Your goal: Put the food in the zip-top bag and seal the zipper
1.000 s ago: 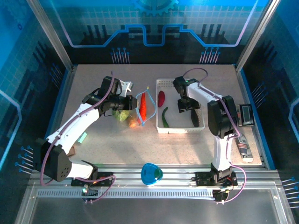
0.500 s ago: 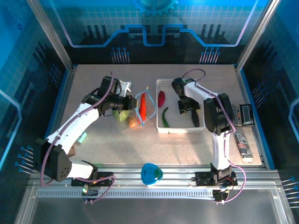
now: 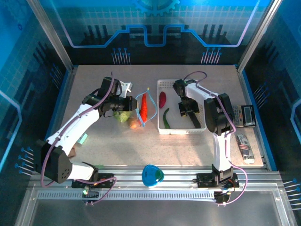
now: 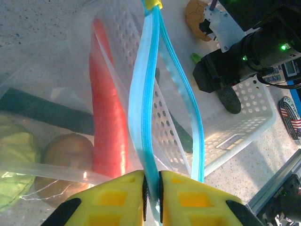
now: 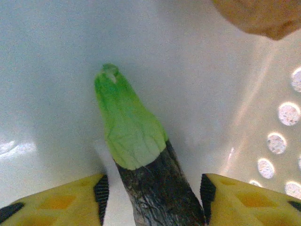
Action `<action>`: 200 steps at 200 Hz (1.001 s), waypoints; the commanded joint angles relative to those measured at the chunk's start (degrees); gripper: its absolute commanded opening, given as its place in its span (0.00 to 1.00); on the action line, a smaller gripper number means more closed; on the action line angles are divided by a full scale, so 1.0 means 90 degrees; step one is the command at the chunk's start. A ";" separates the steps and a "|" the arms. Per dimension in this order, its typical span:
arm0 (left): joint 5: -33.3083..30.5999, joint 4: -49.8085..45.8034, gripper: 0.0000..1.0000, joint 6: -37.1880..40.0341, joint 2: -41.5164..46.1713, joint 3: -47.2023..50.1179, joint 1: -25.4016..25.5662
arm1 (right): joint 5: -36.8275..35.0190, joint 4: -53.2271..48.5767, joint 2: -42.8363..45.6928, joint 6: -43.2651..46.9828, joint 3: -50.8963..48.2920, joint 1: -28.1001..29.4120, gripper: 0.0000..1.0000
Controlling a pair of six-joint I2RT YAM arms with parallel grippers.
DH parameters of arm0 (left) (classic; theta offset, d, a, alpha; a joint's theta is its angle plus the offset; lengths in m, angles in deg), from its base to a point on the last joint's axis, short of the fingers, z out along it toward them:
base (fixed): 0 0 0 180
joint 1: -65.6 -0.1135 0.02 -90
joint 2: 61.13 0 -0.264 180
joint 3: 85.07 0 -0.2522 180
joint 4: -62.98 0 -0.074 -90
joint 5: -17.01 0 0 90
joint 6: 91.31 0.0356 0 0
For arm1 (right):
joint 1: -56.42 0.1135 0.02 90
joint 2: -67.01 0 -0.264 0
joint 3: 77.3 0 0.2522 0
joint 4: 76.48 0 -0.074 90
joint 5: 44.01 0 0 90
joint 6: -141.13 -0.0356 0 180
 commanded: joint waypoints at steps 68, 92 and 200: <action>-0.0031 -0.0130 0.17 0.0129 0.0105 -0.0158 -0.0085 | 0.0348 0.0308 0.0329 0.0030 -0.0178 -0.0038 0.17; -0.0003 -0.0110 0.17 0.0108 0.0082 -0.0168 -0.0085 | 0.0349 0.0479 0.0672 0.0093 -0.0205 -0.0024 0.12; -0.0005 -0.0159 0.16 0.0088 -0.0109 -0.0268 -0.0086 | 0.2250 0.3180 0.4053 -0.0164 -0.1371 0.0676 0.09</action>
